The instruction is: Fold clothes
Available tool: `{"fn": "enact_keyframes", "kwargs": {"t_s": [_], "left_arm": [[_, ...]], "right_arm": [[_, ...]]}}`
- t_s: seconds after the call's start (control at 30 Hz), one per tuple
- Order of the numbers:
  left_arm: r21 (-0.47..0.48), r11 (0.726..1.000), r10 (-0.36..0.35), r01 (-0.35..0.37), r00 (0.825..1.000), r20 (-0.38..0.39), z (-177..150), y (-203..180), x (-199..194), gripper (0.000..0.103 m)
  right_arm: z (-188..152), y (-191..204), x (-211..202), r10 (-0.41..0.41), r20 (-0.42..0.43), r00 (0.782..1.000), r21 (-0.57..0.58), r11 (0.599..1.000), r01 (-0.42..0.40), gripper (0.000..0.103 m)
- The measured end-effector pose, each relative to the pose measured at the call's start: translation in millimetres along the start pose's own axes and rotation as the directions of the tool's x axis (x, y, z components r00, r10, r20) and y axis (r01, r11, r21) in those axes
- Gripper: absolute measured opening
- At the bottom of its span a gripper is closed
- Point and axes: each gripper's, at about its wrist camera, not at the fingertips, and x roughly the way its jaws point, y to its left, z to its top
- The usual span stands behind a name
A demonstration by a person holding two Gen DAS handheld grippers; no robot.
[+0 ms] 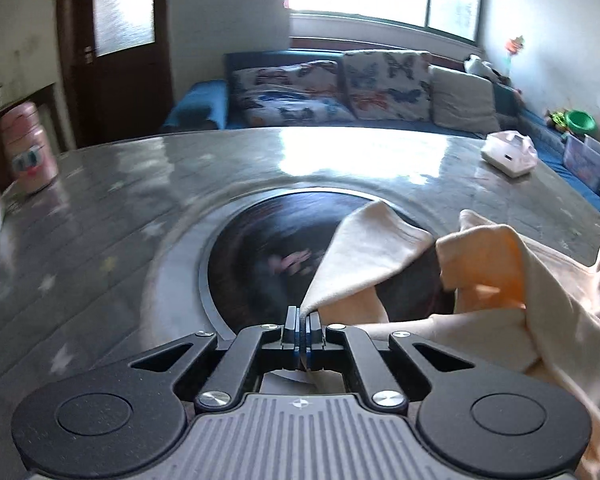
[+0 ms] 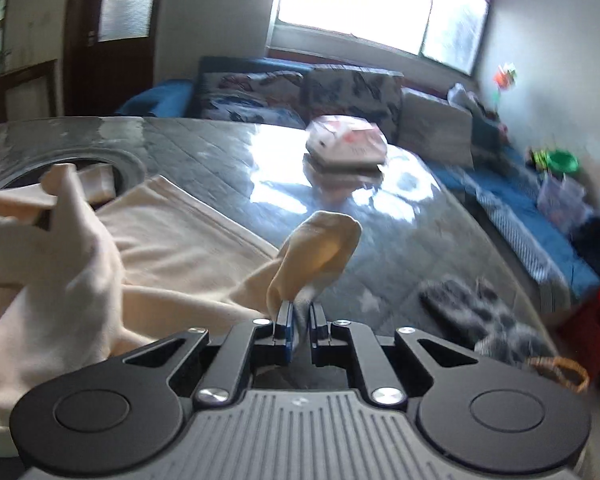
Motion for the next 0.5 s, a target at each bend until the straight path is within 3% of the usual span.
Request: {"fn": "enact_keyframes", "kwargs": {"t_s": [0.1, 0.23, 0.33, 0.43, 0.5], "left_arm": [[-0.031, 0.998, 0.047, -0.047, 0.999, -0.013, -18.9, 15.0, -20.2, 0.003], [-0.071, 0.992, 0.098, -0.1, 0.994, -0.039, -44.2, 34.1, -46.6, 0.003], [-0.071, 0.992, 0.097, -0.101, 0.994, -0.058, -59.4, 39.2, -61.6, 0.003], [-0.07, 0.992, 0.096, -0.101, 0.992, -0.077, -69.9, 40.1, -68.9, 0.003], [-0.09, 0.991, 0.091, -0.099, 0.993, -0.081, -71.4, 42.3, -71.0, 0.003]], "right_arm": [[-2.8, -3.6, 1.8, -0.011, -0.017, 1.0, 0.016, 1.0, 0.011, 0.009], [1.3, 7.4, -15.9, 0.019, 0.023, 1.0, -0.006, 1.0, -0.019, 0.01], [11.2, 34.4, -34.6, 0.121, 0.071, 0.99, -0.063, 0.991, -0.117, 0.012], [21.5, 70.7, -43.0, 0.275, 0.074, 0.959, -0.147, 0.954, -0.262, 0.018], [25.0, 98.0, -44.6, 0.361, 0.063, 0.931, -0.213, 0.916, -0.341, 0.038]]}}
